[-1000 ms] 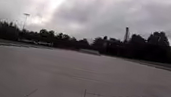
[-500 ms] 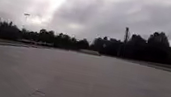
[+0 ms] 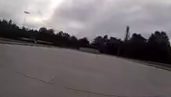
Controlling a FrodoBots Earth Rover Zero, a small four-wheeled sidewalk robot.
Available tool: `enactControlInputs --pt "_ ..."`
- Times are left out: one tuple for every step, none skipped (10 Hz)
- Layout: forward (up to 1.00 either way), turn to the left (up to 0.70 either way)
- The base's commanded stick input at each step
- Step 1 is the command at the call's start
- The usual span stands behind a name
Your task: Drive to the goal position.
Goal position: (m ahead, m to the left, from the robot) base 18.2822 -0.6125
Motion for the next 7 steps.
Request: enactControlInputs --pt "0.7 0.02" --pt "0.7 0.02" --pt "0.7 0.02" --pt "0.7 0.02" --pt "0.7 0.02" --pt "0.7 0.02" --pt "0.7 0.02"
